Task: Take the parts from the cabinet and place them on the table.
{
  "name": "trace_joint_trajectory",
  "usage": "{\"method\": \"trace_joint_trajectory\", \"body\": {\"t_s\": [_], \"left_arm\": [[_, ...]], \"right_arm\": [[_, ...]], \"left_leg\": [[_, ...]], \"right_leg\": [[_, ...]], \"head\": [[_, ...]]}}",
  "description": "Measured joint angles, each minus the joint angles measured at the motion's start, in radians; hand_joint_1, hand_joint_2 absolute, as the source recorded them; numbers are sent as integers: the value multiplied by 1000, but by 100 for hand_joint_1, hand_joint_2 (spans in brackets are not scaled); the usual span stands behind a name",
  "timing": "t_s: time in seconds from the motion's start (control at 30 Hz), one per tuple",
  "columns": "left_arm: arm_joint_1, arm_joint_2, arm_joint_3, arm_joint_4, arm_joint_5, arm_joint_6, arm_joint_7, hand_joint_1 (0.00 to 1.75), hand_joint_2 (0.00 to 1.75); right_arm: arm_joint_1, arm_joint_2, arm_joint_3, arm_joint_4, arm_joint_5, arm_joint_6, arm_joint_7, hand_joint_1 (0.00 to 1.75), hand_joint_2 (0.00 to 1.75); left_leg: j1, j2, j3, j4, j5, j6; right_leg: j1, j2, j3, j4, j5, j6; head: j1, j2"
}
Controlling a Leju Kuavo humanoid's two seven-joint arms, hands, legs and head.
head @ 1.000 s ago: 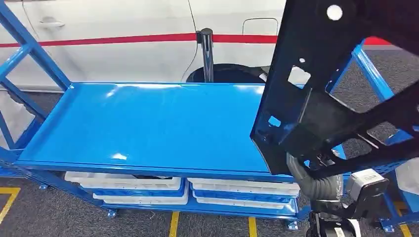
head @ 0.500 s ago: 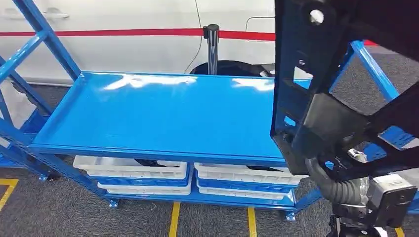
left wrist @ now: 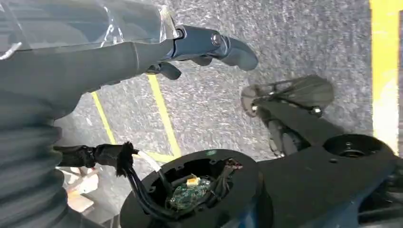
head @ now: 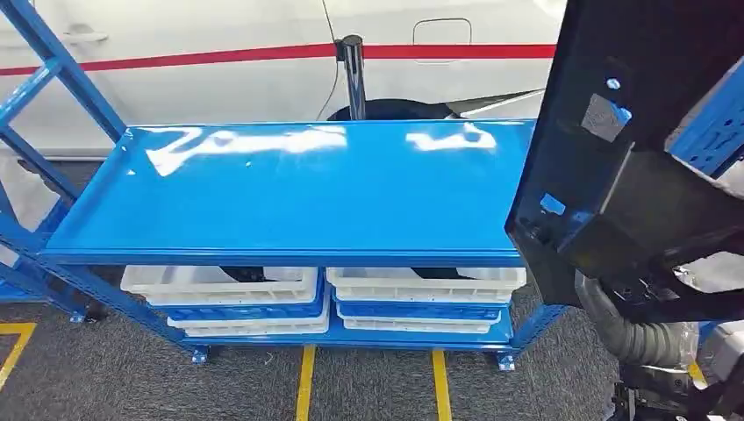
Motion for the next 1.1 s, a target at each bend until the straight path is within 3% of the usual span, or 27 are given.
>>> {"method": "trace_joint_trajectory", "body": {"t_s": [0.07, 0.1, 0.13, 0.17, 0.23, 0.27, 0.3, 0.33, 0.4, 0.43, 0.47, 0.5, 0.53, 0.57, 0.6, 0.63, 0.67, 0.73, 0.77, 0.8, 0.83, 0.9, 0.93, 0.97, 1.0, 1.03, 1.1], "left_arm": [[1, 0, 0, 0, -2, 3, -3, 0, 175], [0, 0, 0, 0, 0, 3, -9, 0, 175], [-3, 0, 0, 0, 0, 3, -13, 0, 175], [-2, -1, 0, 0, 0, -1, -16, 0, 175], [-1, -1, 0, 0, 0, -6, -16, 0, 175], [-1, -1, 0, 0, -3, -6, -13, 0, 175], [-3, -3, 0, 0, -5, -6, -11, 0, 175], [-3, -2, 0, 0, -5, -6, -9, 0, 175], [1, -1, 0, 0, -5, 18, -5, 0, 175], [2, -1, 0, 0, -5, 23, -2, 0, 175], [3, -1, 0, 0, -5, 22, 0, 0, 175], [3, -1, 0, 0, -5, 22, 0, 0, 175], [3, -1, 0, 0, -6, 22, 0, 0, 175], [2, -1, 0, 0, -6, 22, 0, 0, 175], [2, -1, 0, 0, -6, 23, 0, 0, 175], [2, -1, 0, 0, -6, 23, 0, 0, 175], [1, -1, 0, 0, -6, 22, 0, 0, 175], [-1, -1, 0, 0, -8, 22, 0, 0, 175], [1, -1, 0, 0, -8, 22, 0, 0, 175], [3, 1, 0, 0, -8, 22, -1, 0, 175], [3, 1, 0, 0, -8, 22, -1, 0, 175], [1, 1, 0, 0, -7, 21, -2, 0, 175], [-1, 1, 0, 0, -6, 16, -3, 0, 175], [-3, 1, 0, 0, -7, -3, -3, 0, 175], [-2, 1, 0, 0, -7, -13, -3, 0, 175], [-1, 1, 0, 0, -8, -13, -3, 0, 175], [-1, 1, 0, 0, -6, -8, -3, 0, 175]], "right_arm": [[0, 0, -7, -8, 18, -4, 6, 175, 175], [-1, 0, -9, -13, 27, -7, 11, 175, 175], [-2, 0, -11, -17, 34, -7, 19, 175, 175], [-2, -1, -11, -20, 40, -8, 26, 175, 175], [-2, -3, -11, -22, 50, -11, 36, 175, 175], [0, -4, -12, -26, 53, -14, 39, 175, 175], [1, -8, -12, -30, 59, -18, 40, 175, 175], [1, -8, -13, -35, 61, -21, 41, 175, 175], [4, -14, -19, -39, 64, -24, 46, 175, 175], [7, -14, -19, -40, 67, -24, 47, 175, 175], [9, -14, -19, -40, 67, -24, 48, 175, 175], [10, -14, -19, -40, 67, -25, 49, 175, 175], [11, -14, -19, -40, 68, -25, 49, 175, 175], [11, -15, -20, -41, 68, -25, 49, 175, 175], [11, -15, -21, -43, 68, -26, 49, 175, 175], [11, -15, -22, -45, 68, -28, 49, 175, 175], [12, -18, -22, -46, 69, -28, 48, 175, 175], [13, -18, -22, -50, 69, -30, 48, 175, 175], [14, -18, -23, -50, 69, -31, 48, 175, 175], [14, -18, -23, -50, 69, -31, 48, 175, 175], [13, -19, -24, -50, 69, -31, 48, 175, 175], [15, -19, -24, -50, 69, -32, 48, 175, 175], [16, -20, -24, -50, 68, -32, 48, 175, 175], [17, -20, -24, -50, 68, -32, 48, 175, 175], [18, -20, -24, -50, 68, -32, 48, 175, 175], [18, -20, -24, -50, 68, -32, 48, 175, 175], [17, -20, -24, -51, 69, -32, 48, 175, 175]], "left_leg": [[0, -2, 118, -185, 67, 12], [-1, -12, 176, -281, 87, 21], [-5, -19, 200, -337, 73, 29], [-8, -18, 190, -323, 91, 29], [-14, -17, 181, -325, 93, 37], [-10, -16, 176, -334, 106, 47], [-4, -8, 168, -342, 121, 53], [-5, -8, 160, -345, 131, 63], [-6, -3, 138, -344, 147, 67], [-8, 0, 127, -342, 155, 67], [-8, 3, 117, -341, 161, 67], [-8, 6, 108, -340, 167, 65], [-8, 8, 100, -337, 172, 63], [-7, 8, 93, -333, 176, 59], [-6, 9, 89, -325, 177, 56], [-15, 10, 80, -316, 178, 52], [-15, 10, 76, -310, 182, 48], [-14, 11, 70, -306, 189, 38], [-15, 10, 67, -304, 194, 32], [-10, 6, 60, -291, 177, 26], [-9, 3, 41, -253, 133, 17], [-3, 3, -14, -95, 26, 4], [-2, 3, -36, -15, -10, 2], [-2, 2, -40, 30, -19, 1], [-2, 2, -21, 21, -3, 2], [-2, 2, 18, -31, 27, 6], [-5, -1, 141, -233, 96, 23]], "right_leg": [[1, 9, -13, 0, 14, 5], [1, 11, -18, 0, 20, 9], [3, 11, -25, 0, 26, 15], [2, 12, -25, -5, 35, 22], [0, 13, -28, -8, 48, 34], [4, 15, -31, -11, 55, 43], [-4, 9, -40, 3, 38, 43], [3, -4, -64, 46, -18, 43], [4, -10, -118, 209, -134, 46], [4, -11, -137, 282, -161, 47], [4, -11, -140, 320, -159, 48], [4, -12, -121, 311, -137, 49], [4, -14, -77, 256, -101, 49], [2, -18, -8, 157, -63, 49], [1, -25, 58, 60, -47, 51], [3, -31, 104, -14, -64, 51], [9, -25, 100, -16, -61, 42], [7, -23, 89, -13, -62, 32], [5, -24, 83, -16, -56, 22], [2, -27, 79, -17, -48, 11], [2, -27, 69, -17, -40, 1], [4, -27, 48, -16, -26, -4], [4, -26, 38, -15, -19, -5], [4, -23, 29, -15, -12, -4], [4, -22, 22, -15, -6, -4], [6, -18, 16, -15, 0, -2], [8, -14, 8, -15, 11, 2]], "head": [[0, 0], [0, 0], [0, 0], [0, 0], [0, 0], [-1, 0], [-2, 0], [3, 0], [4, 0], [5, 0], [4, 0], [5, 0], [5, 0], [4, 0], [5, 0], [5, 0], [2, 0], [0, 0], [0, 0], [2, 0], [-1, 0], [-1, 0], [-1, 0], [-1, 0], [-1, 0], [-1, 0], [-1, 0]]}}
